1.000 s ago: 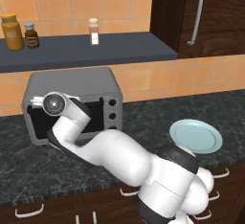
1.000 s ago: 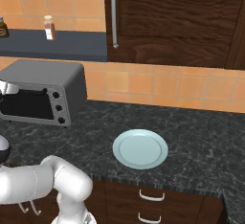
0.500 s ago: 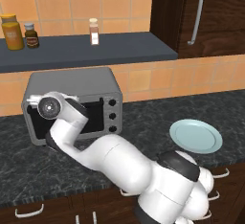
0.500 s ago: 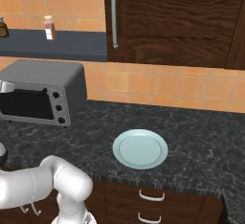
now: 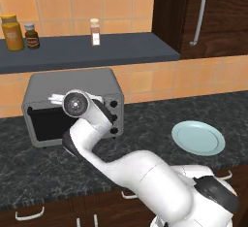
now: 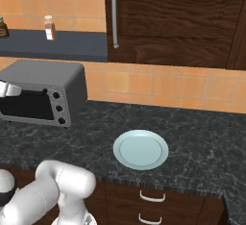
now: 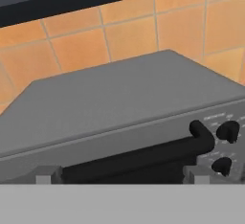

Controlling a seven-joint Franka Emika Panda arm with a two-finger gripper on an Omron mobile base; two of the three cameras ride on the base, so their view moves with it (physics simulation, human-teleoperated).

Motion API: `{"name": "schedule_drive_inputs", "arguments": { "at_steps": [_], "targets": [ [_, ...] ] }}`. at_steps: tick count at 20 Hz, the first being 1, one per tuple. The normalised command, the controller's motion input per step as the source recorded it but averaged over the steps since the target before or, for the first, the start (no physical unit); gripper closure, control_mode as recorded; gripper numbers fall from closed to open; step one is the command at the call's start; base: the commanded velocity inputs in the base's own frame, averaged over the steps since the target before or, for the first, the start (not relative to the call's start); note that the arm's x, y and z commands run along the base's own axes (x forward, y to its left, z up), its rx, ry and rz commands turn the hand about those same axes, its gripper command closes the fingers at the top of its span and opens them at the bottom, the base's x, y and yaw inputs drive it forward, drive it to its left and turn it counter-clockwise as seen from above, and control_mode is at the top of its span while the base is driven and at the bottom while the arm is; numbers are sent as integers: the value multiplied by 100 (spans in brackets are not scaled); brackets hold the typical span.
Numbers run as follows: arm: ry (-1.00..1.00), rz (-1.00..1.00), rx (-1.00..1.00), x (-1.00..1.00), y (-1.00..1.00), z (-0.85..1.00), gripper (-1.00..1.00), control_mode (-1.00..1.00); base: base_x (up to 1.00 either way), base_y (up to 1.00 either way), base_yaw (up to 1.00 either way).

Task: Pick up the kebab skewer and baguette bread, and place them inside the toaster oven. Close the toaster oven door and start by setting the timer.

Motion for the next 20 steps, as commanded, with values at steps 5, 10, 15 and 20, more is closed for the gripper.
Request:
{"name": "schedule_drive_inputs", "arguments": {
  "at_steps": [5,10,15,20],
  "targets": [
    [0,0,4,-29,-94,-28,-100,-100,0,0,0],
    [0,7,0,0,-46,-24,-100,-100,0,0,0],
    [-6,14,0,15,-36,-31,-100,-100,0,0,0],
    [-13,14,0,21,-33,-42,-100,-100,0,0,0]
  ]
}}
